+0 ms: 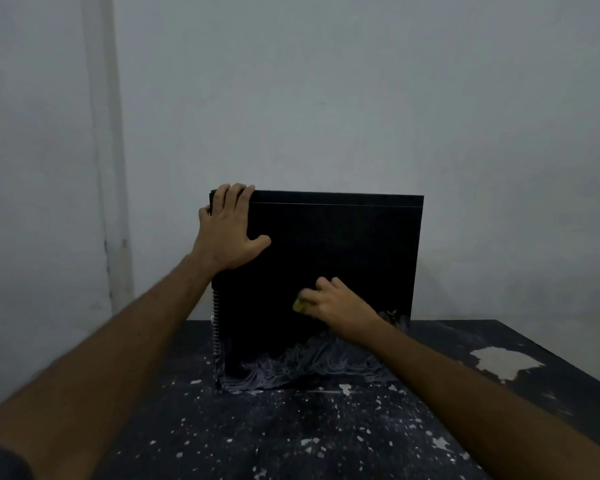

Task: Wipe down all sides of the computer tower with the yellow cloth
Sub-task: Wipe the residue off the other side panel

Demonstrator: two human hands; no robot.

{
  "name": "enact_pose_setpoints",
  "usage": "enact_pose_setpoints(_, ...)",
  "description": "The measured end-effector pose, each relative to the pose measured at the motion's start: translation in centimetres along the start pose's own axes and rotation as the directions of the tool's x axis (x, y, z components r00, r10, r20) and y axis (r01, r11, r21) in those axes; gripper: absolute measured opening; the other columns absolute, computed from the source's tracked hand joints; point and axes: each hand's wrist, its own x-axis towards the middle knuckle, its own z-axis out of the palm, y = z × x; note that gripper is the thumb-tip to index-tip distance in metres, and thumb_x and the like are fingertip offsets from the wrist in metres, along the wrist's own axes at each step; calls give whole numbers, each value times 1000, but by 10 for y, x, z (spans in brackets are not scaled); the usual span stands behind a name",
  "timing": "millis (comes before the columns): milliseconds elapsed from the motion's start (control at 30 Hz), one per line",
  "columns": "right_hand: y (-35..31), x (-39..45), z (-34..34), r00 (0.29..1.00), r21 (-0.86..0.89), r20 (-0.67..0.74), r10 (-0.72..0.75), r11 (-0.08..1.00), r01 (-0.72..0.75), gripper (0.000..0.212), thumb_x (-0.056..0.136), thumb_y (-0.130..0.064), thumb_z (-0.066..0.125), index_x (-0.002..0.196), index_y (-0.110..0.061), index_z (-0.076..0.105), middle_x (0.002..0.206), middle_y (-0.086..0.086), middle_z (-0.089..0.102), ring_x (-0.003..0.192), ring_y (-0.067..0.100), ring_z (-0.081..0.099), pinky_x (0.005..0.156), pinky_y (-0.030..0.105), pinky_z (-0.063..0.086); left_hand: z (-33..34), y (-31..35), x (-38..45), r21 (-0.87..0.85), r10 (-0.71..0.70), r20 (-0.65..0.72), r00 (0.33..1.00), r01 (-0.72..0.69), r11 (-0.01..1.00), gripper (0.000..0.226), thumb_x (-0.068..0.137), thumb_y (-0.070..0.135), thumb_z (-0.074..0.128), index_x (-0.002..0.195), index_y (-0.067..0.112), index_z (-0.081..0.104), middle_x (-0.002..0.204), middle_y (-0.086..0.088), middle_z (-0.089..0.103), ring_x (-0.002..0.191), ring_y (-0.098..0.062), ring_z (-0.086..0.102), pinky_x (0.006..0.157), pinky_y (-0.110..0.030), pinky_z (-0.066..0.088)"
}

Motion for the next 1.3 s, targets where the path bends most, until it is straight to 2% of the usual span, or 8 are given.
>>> enact_pose_setpoints(200, 19, -35, 0, 908, 36, -85, 409, 912, -408, 31, 75, -7, 77, 103, -19, 74, 116, -1, 62, 94, 30, 49, 72, 41, 39, 0, -4, -1, 7, 26, -17, 1000, -26, 1000, 98, 73, 67, 42, 156, 16, 26, 157, -3, 27, 149, -28, 18, 103, -59, 36)
enact_pose_setpoints(333, 17, -63, 9, 980, -72, 60, 192, 980, -188, 20, 76, -23, 83, 95, -25, 76, 110, -6, 63, 92, 26, 49, 70, 39, 41, 4, -1, -1, 16, 18, -47, 999, -17, 1000, 95, 74, 65, 44, 154, 15, 28, 155, -4, 29, 148, -29, 20, 102, -59, 37)
enact_pose_setpoints(433, 35, -76, 6, 830, 34, -52, 555, 832, -554, 32, 68, -6, 86, 96, -19, 75, 111, -1, 65, 90, 31, 48, 68, 41, 40, 7, -2, -1, 9, 13, -62, 998, -13, 1000, 94, 75, 63, 46, 154, 16, 28, 155, -3, 29, 149, -29, 19, 103, -59, 36)
enact_pose_setpoints(567, 31, -88, 13, 964, -34, 86, 250, 968, -248, 34, 76, -16, 82, 107, -24, 73, 119, -2, 60, 95, 29, 49, 71, 41, 43, 7, 0, -3, -3, 8, -74, 997, -8, 1000, 93, 76, 61, 48, 154, 16, 28, 156, -3, 29, 150, -27, 18, 105, -58, 33)
enact_pose_setpoints(867, 45, -113, 13, 927, -42, 105, 359, 933, -356, 30, 70, -14, 87, 97, -22, 76, 111, 0, 62, 89, 29, 49, 66, 40, 44, 8, 2, -3, -2, 2, -99, 995, -2, 1000, 91, 77, 61, 48, 153, 15, 30, 155, -4, 31, 149, -28, 21, 104, -58, 35)
enact_pose_setpoints(967, 63, -119, 5, 766, 32, 24, 643, 765, -643, 31, 69, -3, 84, 94, -19, 77, 107, 2, 64, 87, 32, 49, 67, 41, 43, 10, 3, -3, 1, -11, -102, 995, 11, 1000, 91, 77, 61, 48, 153, 15, 30, 155, -4, 31, 150, -28, 20, 105, -58, 34)
enact_pose_setpoints(1100, 64, -132, 10, 932, -27, 155, 326, 945, -326, 34, 71, -12, 83, 103, -21, 74, 115, 3, 61, 90, 30, 53, 68, 41, 46, 12, 3, -3, 6, -11, -107, 994, 11, 1000, 91, 77, 61, 48, 154, 15, 29, 155, -4, 31, 150, -29, 20, 105, -59, 34)
enact_pose_setpoints(1300, 69, -142, 13, 864, -7, 106, 492, 870, -494, 44, 71, -2, 79, 111, -20, 74, 118, 5, 59, 91, 31, 51, 69, 41, 45, 16, 3, -3, 5, -24, -117, 993, 24, 1000, 91, 77, 59, 50, 154, 16, 28, 157, -4, 30, 152, -28, 18, 107, -58, 32)
